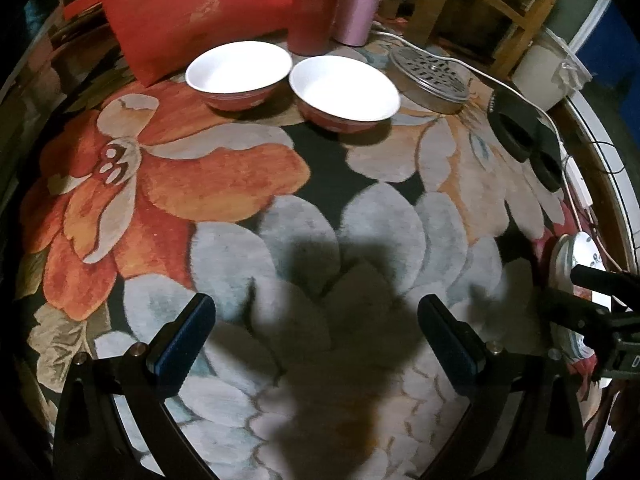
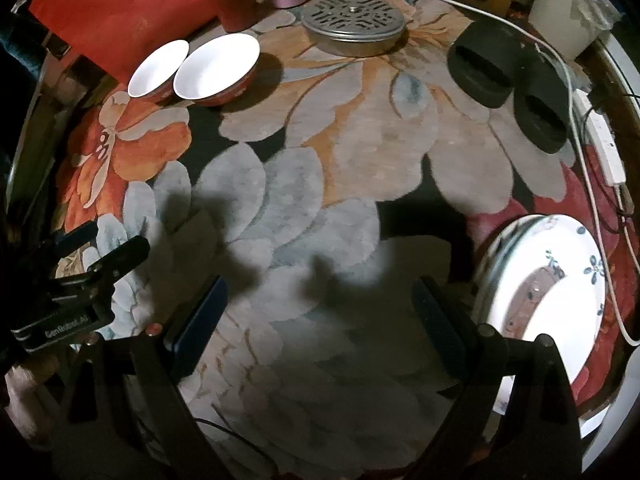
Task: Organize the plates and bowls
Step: 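Withdraw the right tool and move it toward the remaining white bowls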
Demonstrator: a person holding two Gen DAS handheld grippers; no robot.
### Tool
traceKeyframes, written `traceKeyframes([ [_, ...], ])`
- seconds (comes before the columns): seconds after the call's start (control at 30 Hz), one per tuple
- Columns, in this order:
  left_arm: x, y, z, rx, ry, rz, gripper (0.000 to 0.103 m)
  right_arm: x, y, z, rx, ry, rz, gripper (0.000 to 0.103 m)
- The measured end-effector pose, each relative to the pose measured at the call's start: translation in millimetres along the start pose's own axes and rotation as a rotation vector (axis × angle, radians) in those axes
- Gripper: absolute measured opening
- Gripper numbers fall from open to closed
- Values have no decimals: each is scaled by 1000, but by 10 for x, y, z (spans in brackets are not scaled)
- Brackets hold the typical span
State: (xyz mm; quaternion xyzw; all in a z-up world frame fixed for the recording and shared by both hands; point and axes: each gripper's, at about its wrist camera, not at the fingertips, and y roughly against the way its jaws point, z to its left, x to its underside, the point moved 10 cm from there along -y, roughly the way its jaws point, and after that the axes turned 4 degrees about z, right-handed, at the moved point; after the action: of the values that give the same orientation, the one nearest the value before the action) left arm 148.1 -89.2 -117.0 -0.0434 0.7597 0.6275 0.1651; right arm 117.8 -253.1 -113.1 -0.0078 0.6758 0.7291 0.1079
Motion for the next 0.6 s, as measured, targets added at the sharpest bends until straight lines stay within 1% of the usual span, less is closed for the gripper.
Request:
traceKeyframes([
  [0.37,-149,-60,477,-40,97,3,101,-307,-202,330,-46,53,24,94],
  [0.6,-293,-105,750,-55,156,11,101,-534,-409,541,-75,73,52,94],
])
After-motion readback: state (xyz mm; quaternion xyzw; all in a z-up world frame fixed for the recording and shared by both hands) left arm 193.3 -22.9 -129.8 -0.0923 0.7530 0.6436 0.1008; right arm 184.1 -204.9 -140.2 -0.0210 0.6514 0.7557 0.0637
